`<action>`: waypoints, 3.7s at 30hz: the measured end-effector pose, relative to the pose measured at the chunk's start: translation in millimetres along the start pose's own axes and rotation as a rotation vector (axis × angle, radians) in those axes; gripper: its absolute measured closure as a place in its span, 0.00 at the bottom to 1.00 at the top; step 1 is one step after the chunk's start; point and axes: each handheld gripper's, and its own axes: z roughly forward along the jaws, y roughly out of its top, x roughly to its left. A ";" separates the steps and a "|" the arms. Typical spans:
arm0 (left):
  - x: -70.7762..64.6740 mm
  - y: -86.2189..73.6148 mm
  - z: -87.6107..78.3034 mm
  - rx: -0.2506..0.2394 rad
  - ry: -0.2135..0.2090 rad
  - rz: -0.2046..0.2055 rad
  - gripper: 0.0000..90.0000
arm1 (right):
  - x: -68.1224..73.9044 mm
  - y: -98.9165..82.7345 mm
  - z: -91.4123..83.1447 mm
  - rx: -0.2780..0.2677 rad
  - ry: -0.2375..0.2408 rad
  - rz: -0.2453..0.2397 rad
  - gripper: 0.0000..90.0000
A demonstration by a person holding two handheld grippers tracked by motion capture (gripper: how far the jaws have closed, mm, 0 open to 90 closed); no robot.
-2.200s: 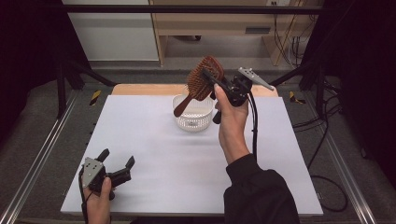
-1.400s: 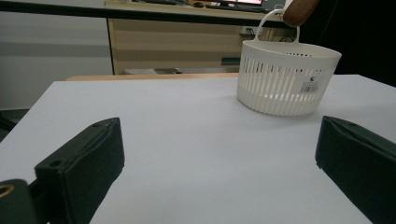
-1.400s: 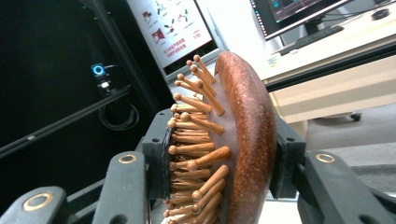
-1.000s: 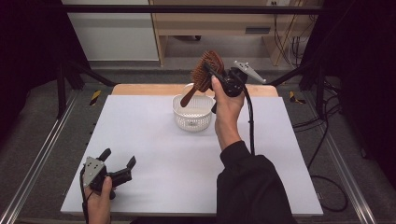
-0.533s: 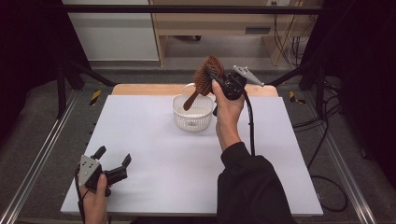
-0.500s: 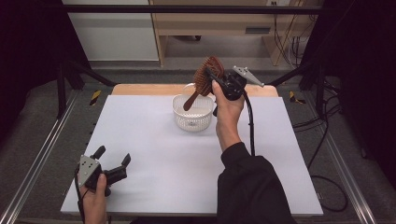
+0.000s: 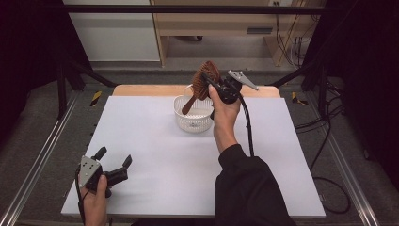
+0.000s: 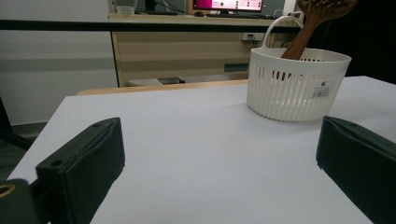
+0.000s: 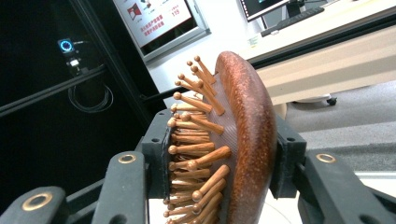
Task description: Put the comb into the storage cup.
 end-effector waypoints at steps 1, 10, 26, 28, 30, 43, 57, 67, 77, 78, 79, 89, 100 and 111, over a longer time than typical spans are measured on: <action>-0.2 0.0 0.0 0.000 0.001 0.000 0.01 | 0.1 -1.4 0.4 0.003 -0.001 -0.005 0.58; -1.6 0.1 -1.1 -0.002 -0.001 0.001 0.01 | 0.7 -9.4 0.6 0.010 -0.007 0.001 0.58; -2.1 -0.1 -1.5 -0.002 -0.007 0.005 0.01 | -3.8 -23.9 3.0 0.026 -0.011 0.005 0.58; -1.8 -0.2 -1.7 -0.002 -0.015 0.007 0.02 | -3.5 -25.0 3.9 0.026 -0.011 0.010 0.58; -1.6 -0.2 -1.7 -0.004 -0.018 0.007 0.03 | -3.7 -26.4 4.4 0.025 -0.016 0.013 0.58; -1.8 0.4 -0.9 -0.015 -0.024 0.008 0.01 | -6.1 -34.2 6.8 0.025 -0.025 0.014 0.58; -2.0 0.3 -0.6 -0.015 -0.025 0.006 0.01 | -7.7 -42.8 7.2 0.031 -0.025 0.037 0.58; -2.8 0.6 -1.7 -0.017 -0.031 0.010 0.01 | -0.2 -45.4 8.6 0.036 -0.019 0.012 0.58; -3.0 0.5 -1.1 -0.015 -0.033 0.010 0.01 | -2.9 -48.9 12.4 0.040 -0.028 0.018 0.58; -2.9 0.5 -1.2 -0.015 -0.033 0.009 0.01 | -3.1 -49.3 12.6 0.041 -0.030 0.018 0.57; -2.8 0.6 -1.2 -0.015 -0.033 0.010 0.01 | -3.0 -49.6 12.8 0.042 -0.031 0.019 0.57; -1.9 0.6 -2.1 -0.016 -0.030 0.007 0.01 | -3.5 -50.2 12.9 0.039 -0.032 0.013 0.57; -2.0 0.6 -2.0 -0.016 -0.032 0.008 0.01 | -4.5 -52.0 13.7 0.039 -0.027 0.016 0.57; -1.9 0.5 -1.8 -0.015 -0.032 0.008 0.01 | -4.8 -53.3 14.3 0.041 -0.028 0.016 0.57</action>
